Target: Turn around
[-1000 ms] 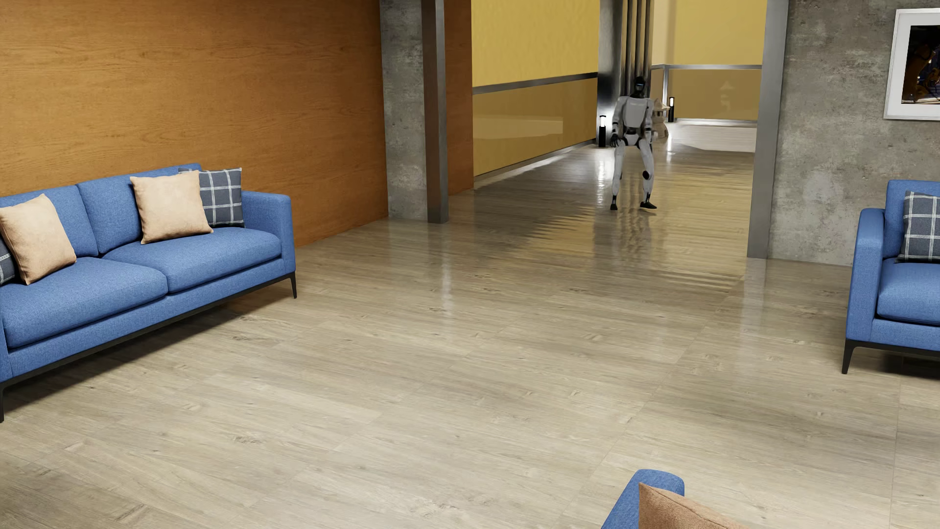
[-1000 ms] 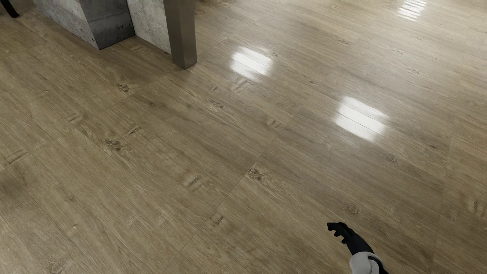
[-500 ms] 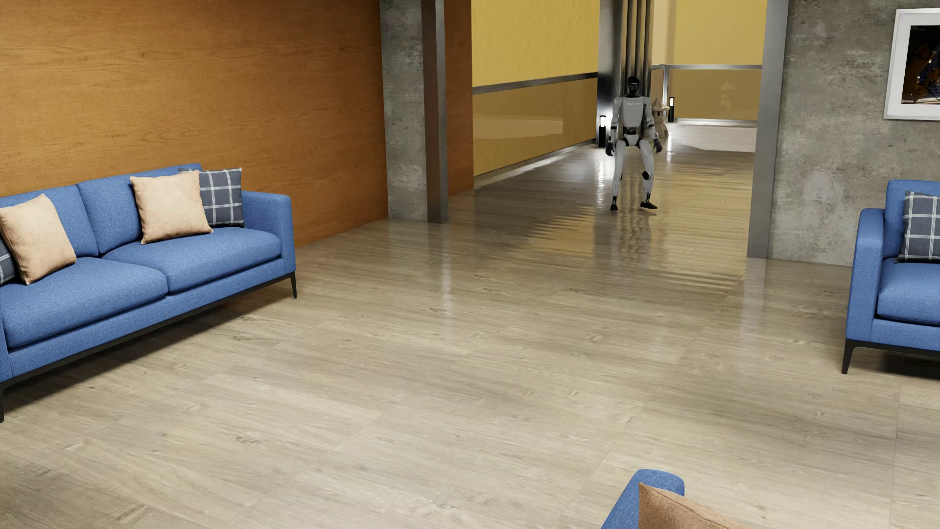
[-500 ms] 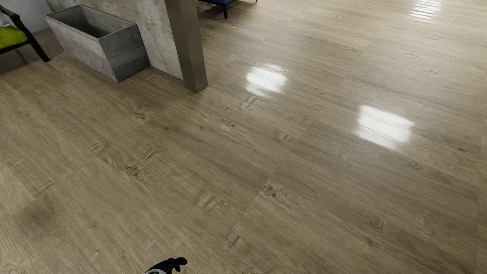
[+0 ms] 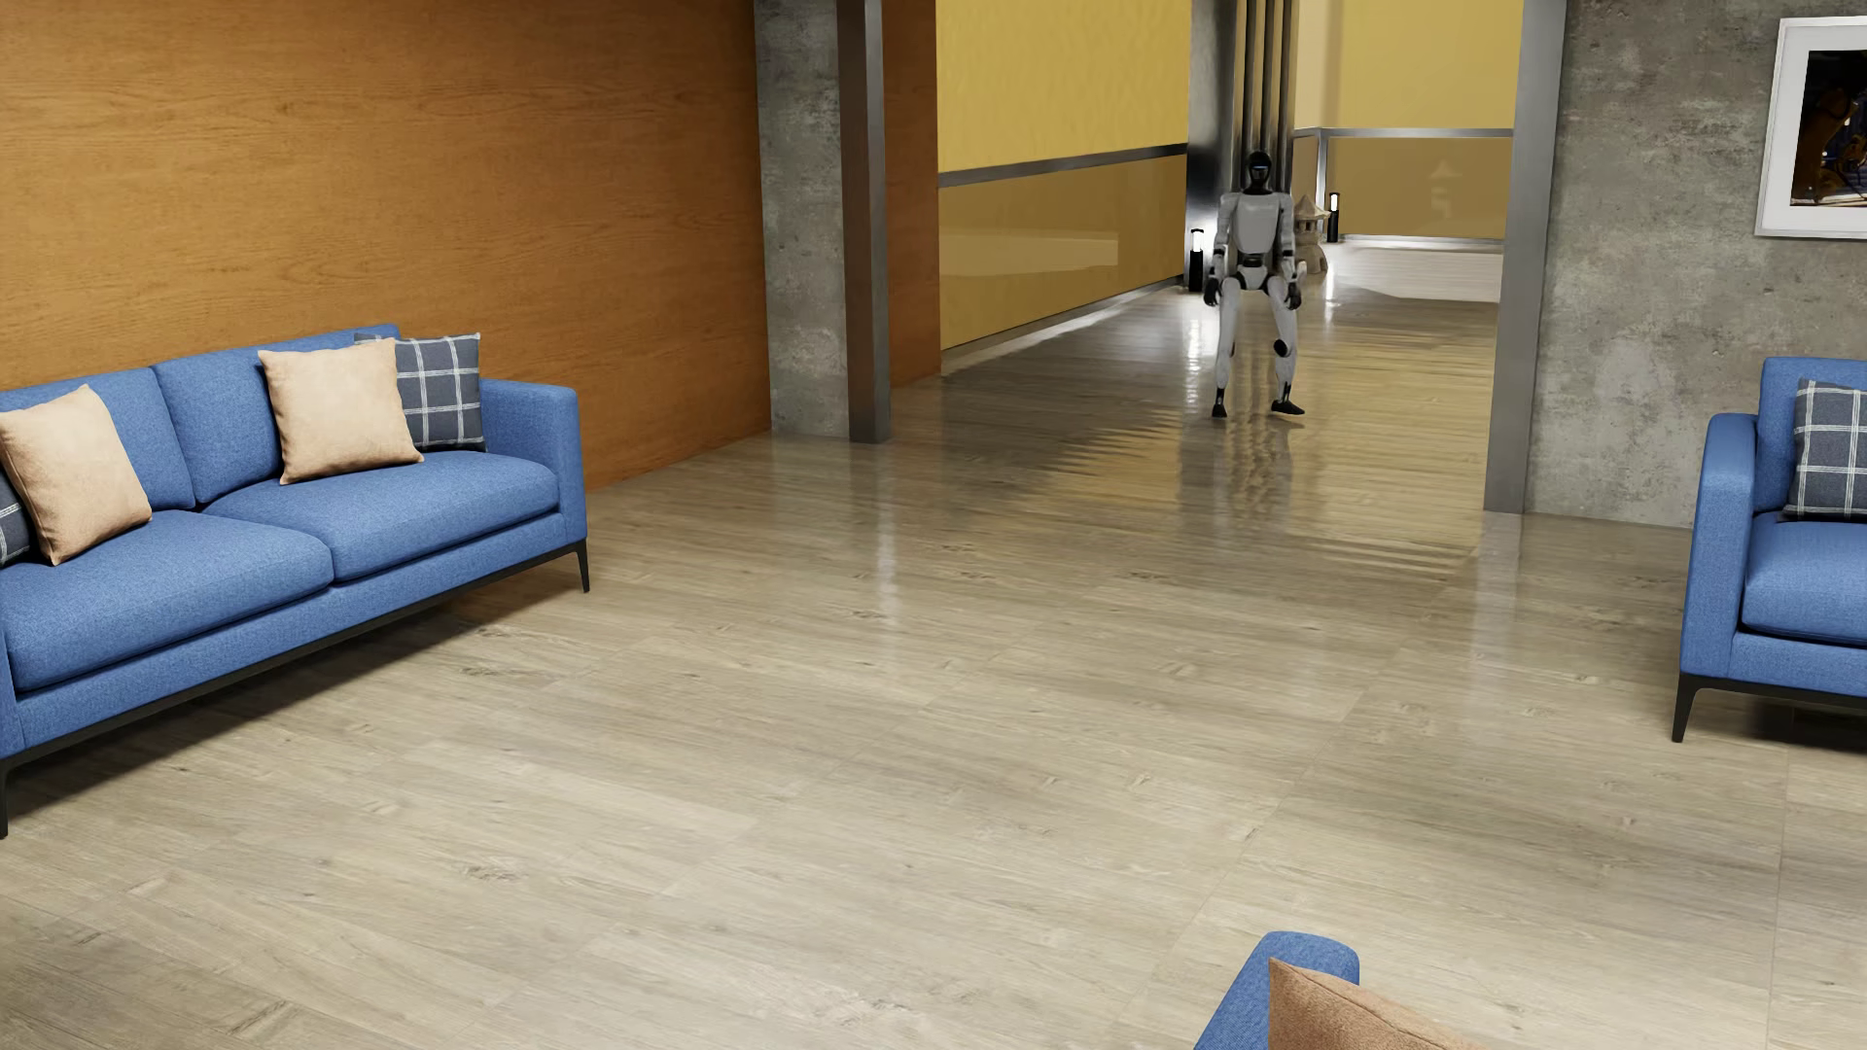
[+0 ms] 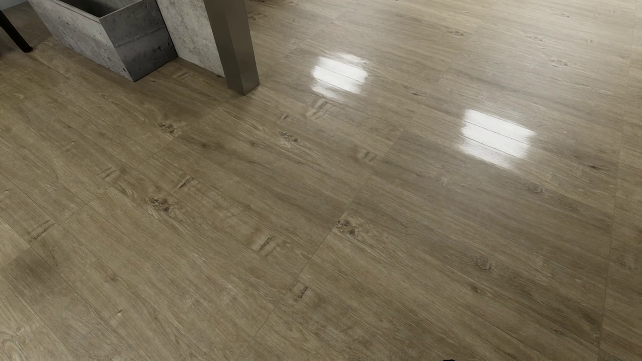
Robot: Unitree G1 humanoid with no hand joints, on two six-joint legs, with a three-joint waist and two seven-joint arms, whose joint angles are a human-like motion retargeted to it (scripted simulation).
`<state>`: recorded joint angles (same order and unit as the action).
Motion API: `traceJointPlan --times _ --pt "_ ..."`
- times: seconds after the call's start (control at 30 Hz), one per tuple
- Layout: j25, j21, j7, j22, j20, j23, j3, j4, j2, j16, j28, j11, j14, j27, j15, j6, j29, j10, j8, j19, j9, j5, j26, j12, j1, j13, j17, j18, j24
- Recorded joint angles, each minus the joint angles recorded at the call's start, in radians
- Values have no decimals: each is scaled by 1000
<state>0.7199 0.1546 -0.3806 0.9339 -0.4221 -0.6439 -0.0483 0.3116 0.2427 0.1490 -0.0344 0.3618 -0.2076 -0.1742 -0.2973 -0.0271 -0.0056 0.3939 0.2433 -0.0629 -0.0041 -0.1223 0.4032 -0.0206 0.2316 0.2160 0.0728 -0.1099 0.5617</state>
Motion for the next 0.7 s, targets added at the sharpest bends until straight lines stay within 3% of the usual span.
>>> traceJointPlan --times 0.17,0.27,0.37,0.5,0.57,0.67,0.7 --pt "-4 -17 12 -2 48 -4 12 31 27 55 27 6 13 20 -7 1 -9 0 10 19 7 30 15 -77 30 -19 -8 -20 -25" --pt "-8 -1 65 -22 59 -29 17 46 23 96 25 8 24 10 -21 1 -10 4 55 37 13 46 10 -69 62 12 -26 -35 -21" --pt "-5 4 166 -41 47 -61 18 46 -5 104 30 -17 32 -37 -26 -5 -3 24 142 49 21 56 7 0 121 48 -50 -43 -1" --pt "20 -5 296 -126 -6 -141 22 3 -30 65 55 -17 29 -75 -36 -29 27 101 256 40 39 32 -40 74 220 84 -29 -14 29" --pt "44 -17 303 -181 -25 -175 24 -18 -37 29 73 -15 39 -88 -34 -42 40 143 288 26 46 8 -69 70 252 68 3 -4 29" --pt "47 -11 361 -210 -105 -163 24 -60 -42 13 33 -9 30 -78 -27 -54 34 220 305 -1 49 -30 -97 65 295 32 42 -51 46" --pt "36 4 362 -205 -150 -139 20 -58 -43 25 21 -7 2 -68 -22 -58 19 244 308 -11 49 -42 -102 74 311 20 47 -21 75"
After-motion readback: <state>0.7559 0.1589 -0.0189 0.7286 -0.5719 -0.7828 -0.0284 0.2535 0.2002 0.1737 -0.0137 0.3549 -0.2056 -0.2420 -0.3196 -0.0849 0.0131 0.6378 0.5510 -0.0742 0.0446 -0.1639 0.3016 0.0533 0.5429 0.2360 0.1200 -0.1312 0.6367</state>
